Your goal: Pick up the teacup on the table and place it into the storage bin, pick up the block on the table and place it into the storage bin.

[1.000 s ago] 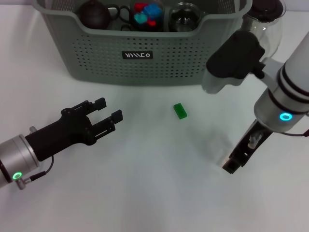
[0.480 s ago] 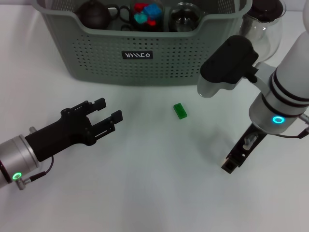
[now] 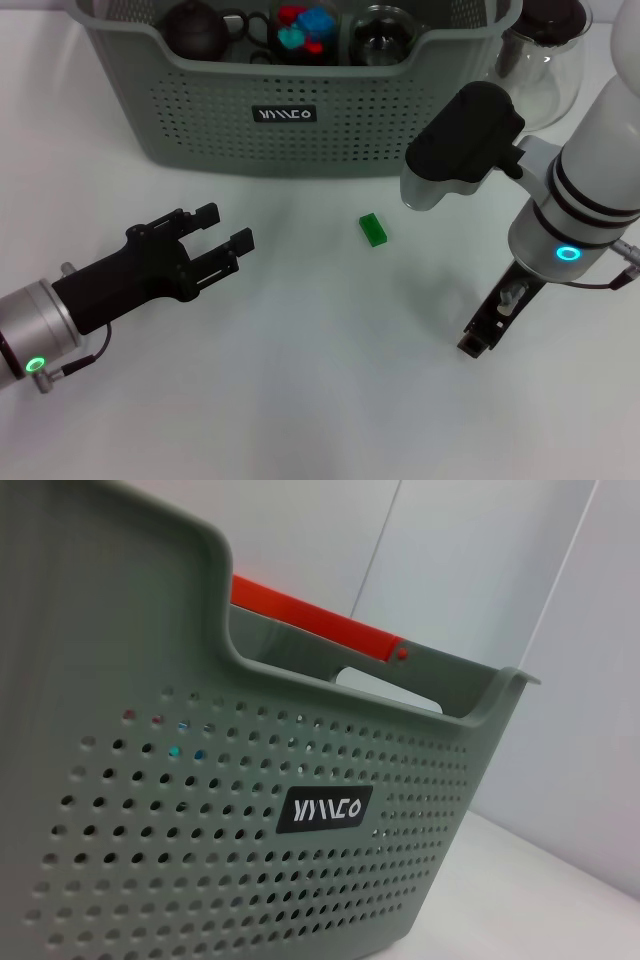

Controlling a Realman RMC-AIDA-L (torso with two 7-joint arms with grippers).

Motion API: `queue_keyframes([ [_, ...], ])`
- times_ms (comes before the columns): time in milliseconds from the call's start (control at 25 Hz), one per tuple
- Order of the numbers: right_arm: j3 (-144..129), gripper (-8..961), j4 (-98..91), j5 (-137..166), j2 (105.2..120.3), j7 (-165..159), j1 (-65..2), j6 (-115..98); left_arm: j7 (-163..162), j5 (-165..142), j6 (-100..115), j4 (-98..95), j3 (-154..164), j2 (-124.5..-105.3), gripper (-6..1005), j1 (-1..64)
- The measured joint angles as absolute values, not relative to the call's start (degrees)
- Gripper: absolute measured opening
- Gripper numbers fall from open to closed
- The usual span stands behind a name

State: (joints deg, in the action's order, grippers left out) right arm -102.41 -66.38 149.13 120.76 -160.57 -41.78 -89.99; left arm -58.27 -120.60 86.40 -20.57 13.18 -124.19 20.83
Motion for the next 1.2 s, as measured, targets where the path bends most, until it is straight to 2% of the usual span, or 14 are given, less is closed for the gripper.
queue_keyframes([
  [240,-102.22,518,-67.52,148.93,120.72,-160.57,-41.40,-90.04,-58.27,-120.67,86.40,-20.57,13.19,-124.19,662,20.70],
  [360,-100.66,433,-71.07,149.10,120.42,-160.56,-40.62,-91.47,-58.27,-120.64,86.41,-20.57,13.19,-124.19,662,20.53],
  [800,-81.26,434,-98.89,144.00,120.22,-155.67,-37.19,-96.11,-58.27,-120.51,85.65,-20.57,13.18,-124.28,662,20.53],
  [1200,-80.88,433,-95.17,140.99,120.38,-154.93,-42.57,-74.19,-58.27,-120.40,85.59,-20.57,13.19,-124.27,662,20.83],
])
